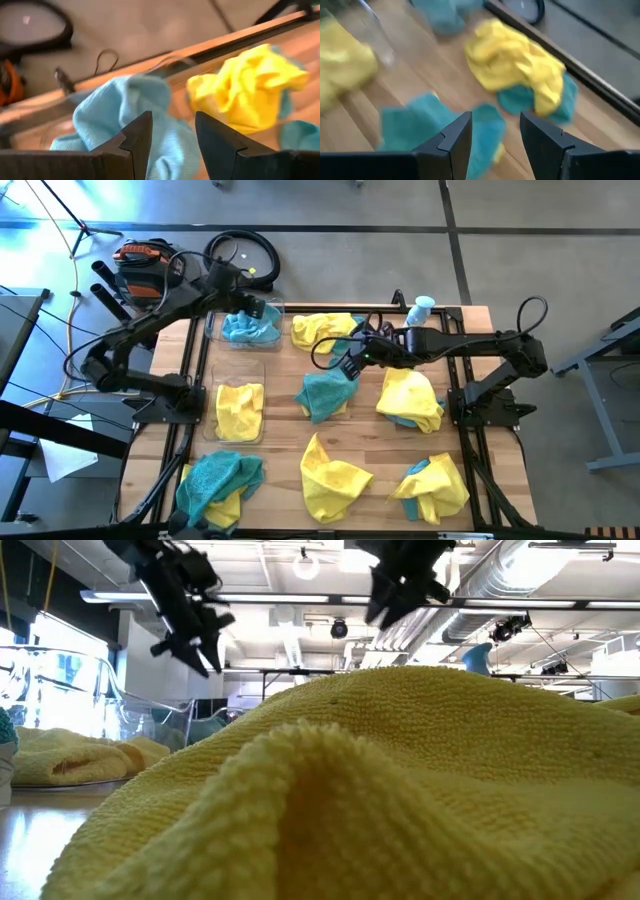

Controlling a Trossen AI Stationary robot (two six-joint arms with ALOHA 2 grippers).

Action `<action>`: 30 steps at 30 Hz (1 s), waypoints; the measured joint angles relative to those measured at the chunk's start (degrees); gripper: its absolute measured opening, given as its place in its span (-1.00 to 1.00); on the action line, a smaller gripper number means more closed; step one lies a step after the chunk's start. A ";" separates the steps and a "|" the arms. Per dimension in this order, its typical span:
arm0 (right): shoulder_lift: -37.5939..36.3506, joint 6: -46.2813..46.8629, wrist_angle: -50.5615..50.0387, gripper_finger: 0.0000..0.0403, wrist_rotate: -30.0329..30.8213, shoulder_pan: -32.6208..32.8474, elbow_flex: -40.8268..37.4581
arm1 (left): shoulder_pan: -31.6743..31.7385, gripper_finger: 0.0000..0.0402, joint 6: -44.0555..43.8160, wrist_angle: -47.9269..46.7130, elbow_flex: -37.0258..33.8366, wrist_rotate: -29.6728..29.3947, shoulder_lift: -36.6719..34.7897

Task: Sort microfiber towel by color & place in baskets
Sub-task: Put the yellow towel into the bottom transparent bin

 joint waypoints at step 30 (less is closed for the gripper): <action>-31.57 3.99 -7.70 -0.19 -18.73 17.33 -30.37 | -35.20 -0.30 8.85 10.50 0.00 2.87 -3.56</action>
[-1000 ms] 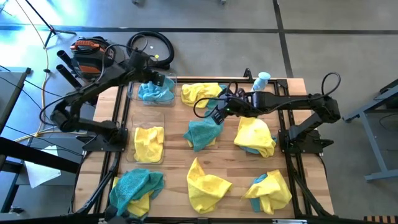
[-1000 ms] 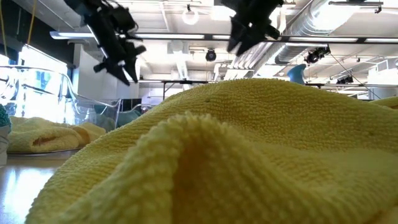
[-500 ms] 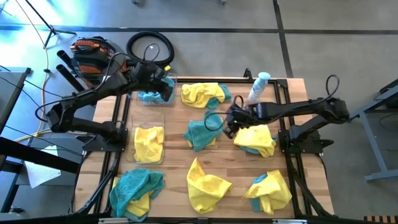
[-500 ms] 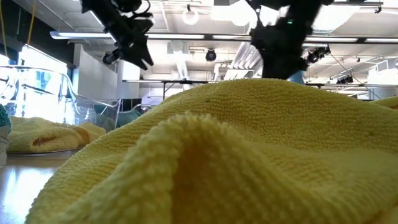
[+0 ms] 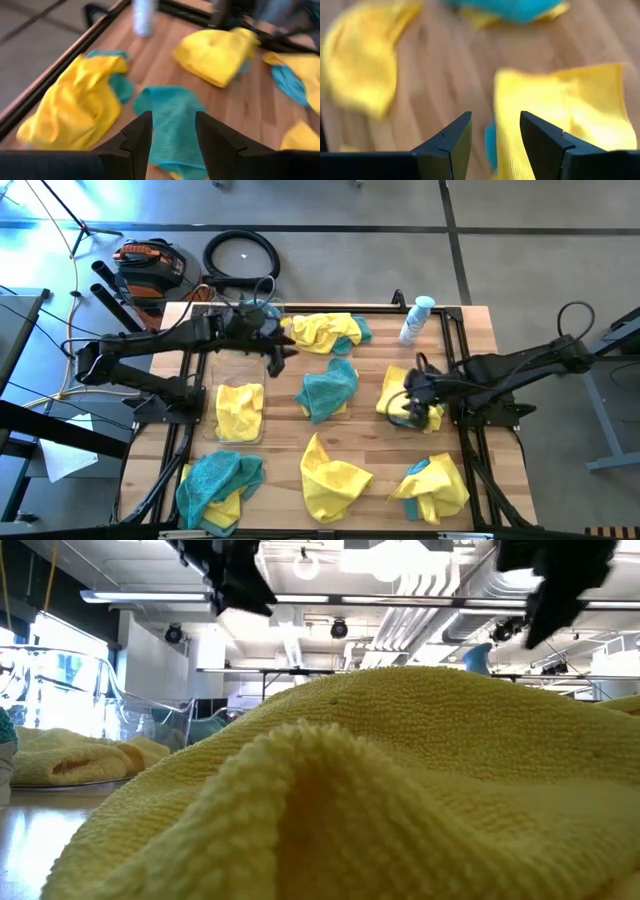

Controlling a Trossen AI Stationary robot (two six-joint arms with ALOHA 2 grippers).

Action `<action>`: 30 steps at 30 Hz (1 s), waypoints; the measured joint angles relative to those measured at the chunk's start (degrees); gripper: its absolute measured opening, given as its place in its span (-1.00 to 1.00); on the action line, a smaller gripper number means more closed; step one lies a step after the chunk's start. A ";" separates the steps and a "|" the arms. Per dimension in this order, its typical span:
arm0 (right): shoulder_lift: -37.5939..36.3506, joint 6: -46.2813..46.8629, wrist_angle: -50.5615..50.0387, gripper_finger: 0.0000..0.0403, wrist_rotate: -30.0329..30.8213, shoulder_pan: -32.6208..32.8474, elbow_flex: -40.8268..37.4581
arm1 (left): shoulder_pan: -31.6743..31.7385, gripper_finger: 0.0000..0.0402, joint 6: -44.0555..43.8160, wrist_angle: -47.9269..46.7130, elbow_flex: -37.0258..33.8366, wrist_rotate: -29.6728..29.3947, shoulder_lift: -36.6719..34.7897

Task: Sort microfiber towel by color & place in baskets
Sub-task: Put the yellow towel into the bottom transparent bin

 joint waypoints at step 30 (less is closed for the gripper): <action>19.69 32.88 -1.67 -0.19 -7.65 37.52 9.78 | -18.85 -0.30 12.26 -2.47 -0.02 0.08 0.22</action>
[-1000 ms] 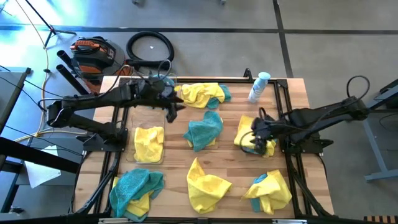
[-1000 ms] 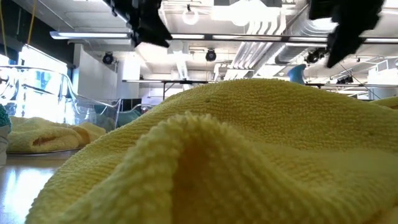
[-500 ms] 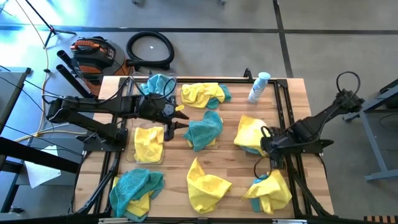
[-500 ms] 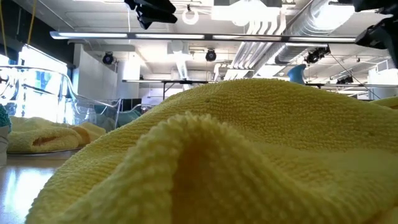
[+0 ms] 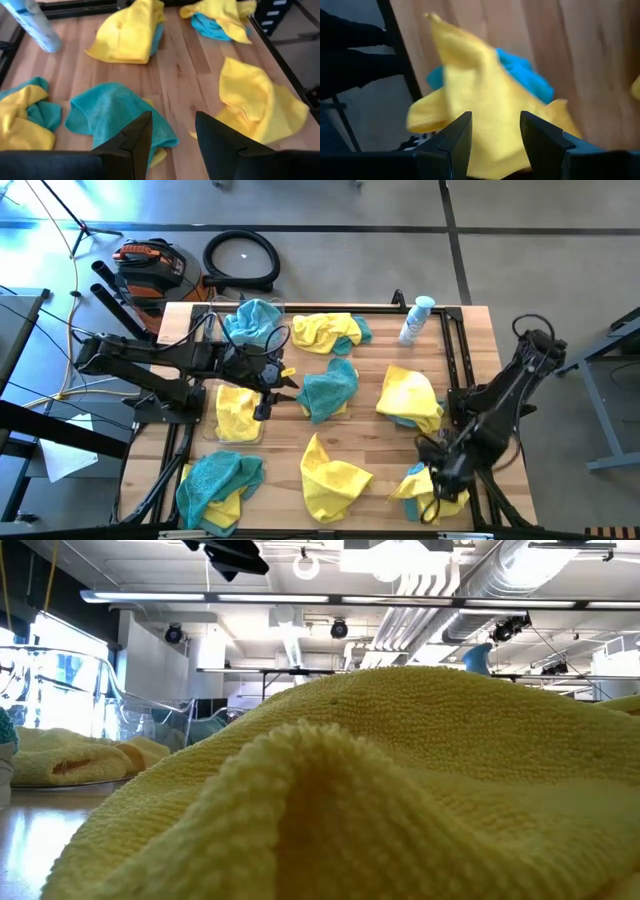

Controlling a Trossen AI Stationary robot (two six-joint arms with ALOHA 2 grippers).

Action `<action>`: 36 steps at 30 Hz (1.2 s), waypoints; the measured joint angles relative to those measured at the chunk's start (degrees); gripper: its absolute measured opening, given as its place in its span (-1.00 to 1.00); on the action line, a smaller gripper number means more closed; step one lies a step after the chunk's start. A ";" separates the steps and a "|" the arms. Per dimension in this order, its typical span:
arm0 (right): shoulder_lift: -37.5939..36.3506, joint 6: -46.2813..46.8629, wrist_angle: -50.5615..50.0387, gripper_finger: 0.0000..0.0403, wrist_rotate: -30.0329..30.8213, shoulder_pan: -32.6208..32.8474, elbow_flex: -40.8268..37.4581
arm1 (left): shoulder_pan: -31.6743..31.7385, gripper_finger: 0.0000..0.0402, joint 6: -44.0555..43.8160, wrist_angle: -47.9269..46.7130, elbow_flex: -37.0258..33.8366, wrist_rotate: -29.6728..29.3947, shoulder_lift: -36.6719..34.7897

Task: Sort microfiber towel by color & place in baskets
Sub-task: Put the yellow towel into the bottom transparent bin

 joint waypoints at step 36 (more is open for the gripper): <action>19.68 6.23 -12.79 -0.98 41.03 0.41 31.00 | -5.72 -0.30 -7.23 5.17 -0.02 -0.11 0.00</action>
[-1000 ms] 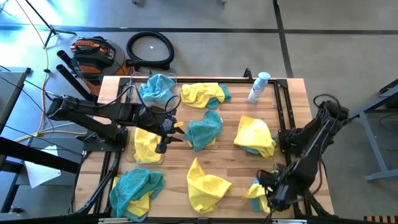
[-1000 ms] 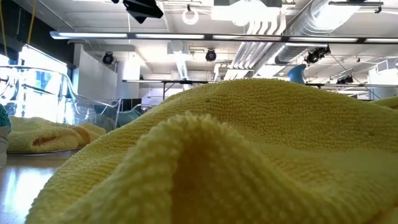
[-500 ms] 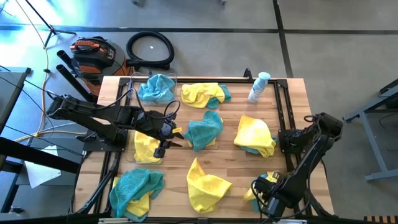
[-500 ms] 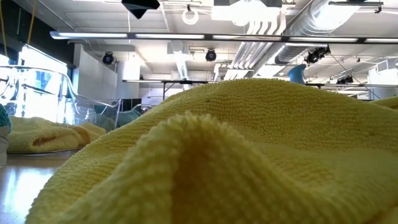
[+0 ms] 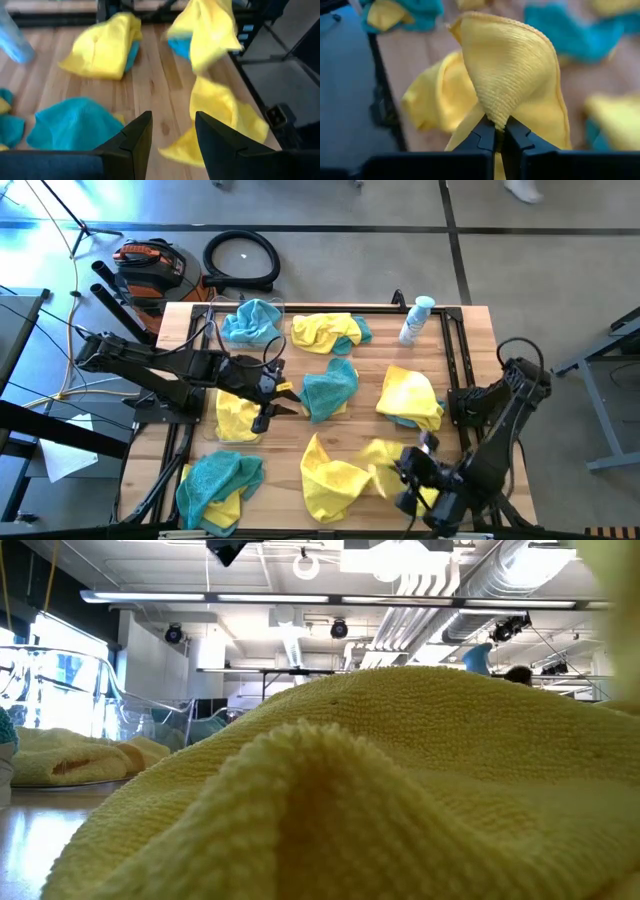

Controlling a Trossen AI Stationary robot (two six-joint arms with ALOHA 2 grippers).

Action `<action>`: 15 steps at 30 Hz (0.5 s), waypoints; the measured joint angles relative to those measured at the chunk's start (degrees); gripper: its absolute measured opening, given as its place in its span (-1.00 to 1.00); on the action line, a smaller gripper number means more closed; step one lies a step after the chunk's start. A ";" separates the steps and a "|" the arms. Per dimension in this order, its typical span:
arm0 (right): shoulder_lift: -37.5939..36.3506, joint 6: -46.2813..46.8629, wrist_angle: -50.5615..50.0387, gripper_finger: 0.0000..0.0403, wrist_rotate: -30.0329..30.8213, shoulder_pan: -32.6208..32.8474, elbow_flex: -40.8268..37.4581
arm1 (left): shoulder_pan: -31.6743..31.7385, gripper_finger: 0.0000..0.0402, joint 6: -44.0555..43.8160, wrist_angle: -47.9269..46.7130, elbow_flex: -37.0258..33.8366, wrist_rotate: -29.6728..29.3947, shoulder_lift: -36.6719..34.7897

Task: Sort microfiber towel by color & place in baskets
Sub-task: Put the yellow towel into the bottom transparent bin

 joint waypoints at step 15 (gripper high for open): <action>0.00 -44.04 8.33 -1.00 -6.50 -25.81 2.24 | 0.61 -0.14 -5.04 19.43 0.00 -6.47 0.00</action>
